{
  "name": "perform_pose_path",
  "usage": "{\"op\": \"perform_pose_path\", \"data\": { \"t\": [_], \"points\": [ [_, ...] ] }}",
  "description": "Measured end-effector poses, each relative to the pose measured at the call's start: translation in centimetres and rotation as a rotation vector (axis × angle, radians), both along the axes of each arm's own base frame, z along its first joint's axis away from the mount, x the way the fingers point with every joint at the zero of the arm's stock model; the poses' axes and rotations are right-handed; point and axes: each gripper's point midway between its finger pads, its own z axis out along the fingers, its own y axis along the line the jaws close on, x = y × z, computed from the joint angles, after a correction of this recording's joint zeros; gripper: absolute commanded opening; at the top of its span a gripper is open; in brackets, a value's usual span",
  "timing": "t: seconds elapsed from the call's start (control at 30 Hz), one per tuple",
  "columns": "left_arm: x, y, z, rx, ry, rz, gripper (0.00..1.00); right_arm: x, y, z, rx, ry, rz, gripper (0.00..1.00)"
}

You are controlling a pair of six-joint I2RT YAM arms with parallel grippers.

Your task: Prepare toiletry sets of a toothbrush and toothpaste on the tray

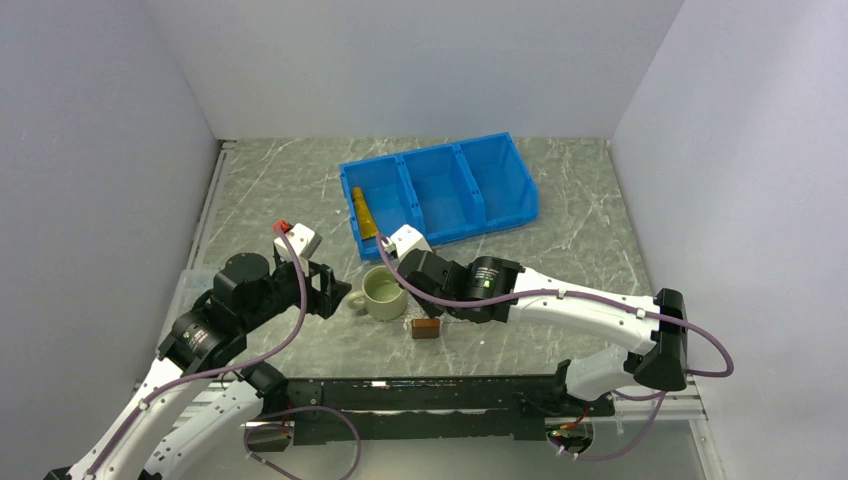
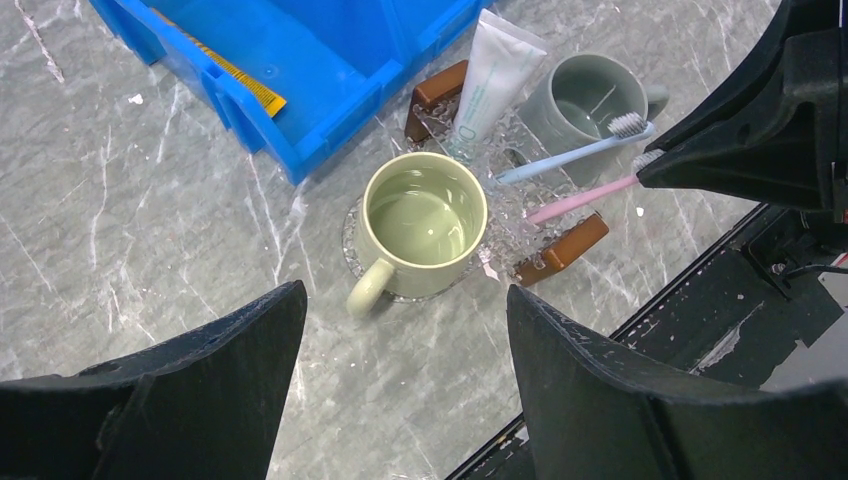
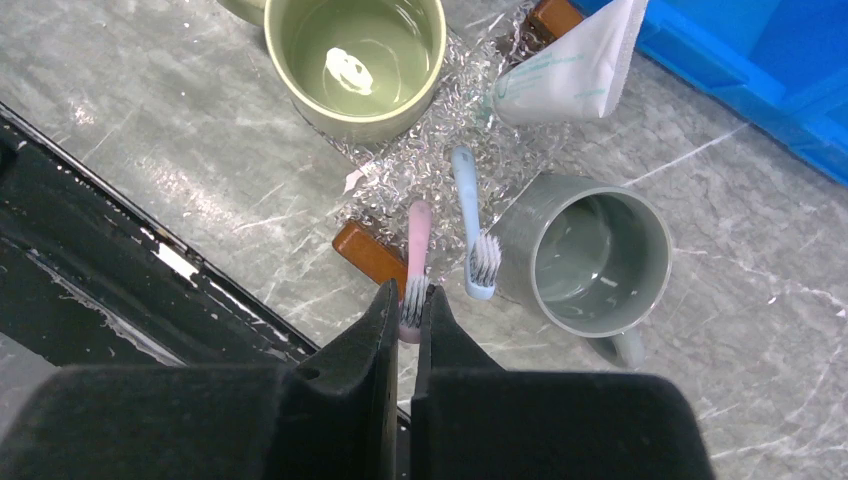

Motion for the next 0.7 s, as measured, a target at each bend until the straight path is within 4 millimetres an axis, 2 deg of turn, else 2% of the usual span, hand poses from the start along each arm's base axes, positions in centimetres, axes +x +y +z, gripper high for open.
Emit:
{"op": "perform_pose_path", "data": {
  "t": [0.7],
  "points": [
    [0.17,0.13,-0.10,0.002,0.004,0.009,0.78,0.59,0.69,-0.49,0.047,0.009,-0.006,0.00]
  ]
}}
